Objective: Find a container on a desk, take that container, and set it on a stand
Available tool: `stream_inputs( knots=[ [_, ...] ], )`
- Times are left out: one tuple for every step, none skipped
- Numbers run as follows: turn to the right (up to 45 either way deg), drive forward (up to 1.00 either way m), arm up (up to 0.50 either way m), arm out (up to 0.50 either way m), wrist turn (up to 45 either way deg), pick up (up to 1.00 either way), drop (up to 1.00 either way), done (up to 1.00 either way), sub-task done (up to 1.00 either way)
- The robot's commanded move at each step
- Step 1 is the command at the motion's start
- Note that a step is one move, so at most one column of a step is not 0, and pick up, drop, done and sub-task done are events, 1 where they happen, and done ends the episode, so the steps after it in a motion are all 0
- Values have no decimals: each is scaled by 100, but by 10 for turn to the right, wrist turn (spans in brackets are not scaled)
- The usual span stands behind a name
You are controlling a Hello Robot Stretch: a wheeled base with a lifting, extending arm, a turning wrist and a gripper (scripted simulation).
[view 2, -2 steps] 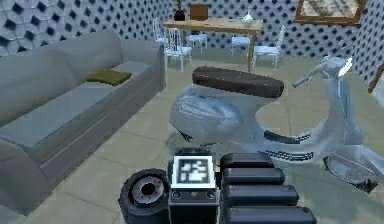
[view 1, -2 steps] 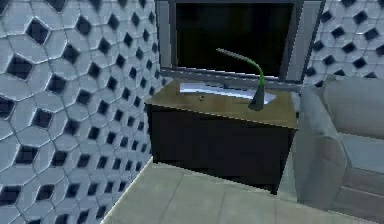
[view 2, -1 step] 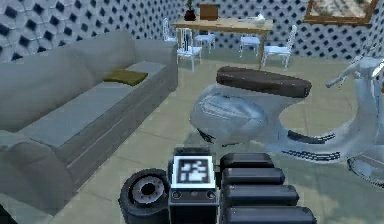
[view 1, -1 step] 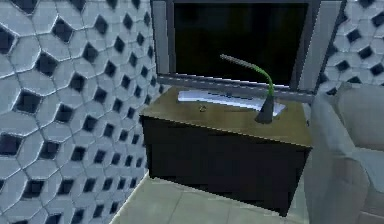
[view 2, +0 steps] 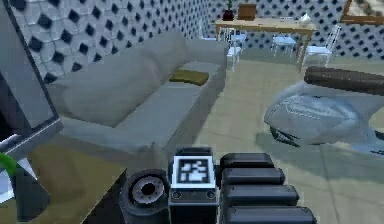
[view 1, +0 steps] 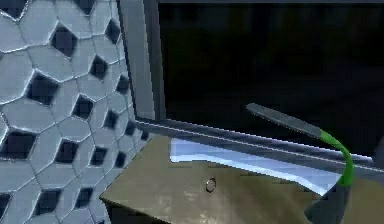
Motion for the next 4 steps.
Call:
stream_inputs(
  knots=[
    [390, 0, 0, 0, 0, 0, 0, 0, 0],
    [0, 5, 0, 0, 0, 0, 0, 0, 0],
    [-330, 0, 0, 0, 0, 0, 0, 0, 0],
    [330, 0, 0, 0, 0, 0, 0, 0, 0]
  ],
)
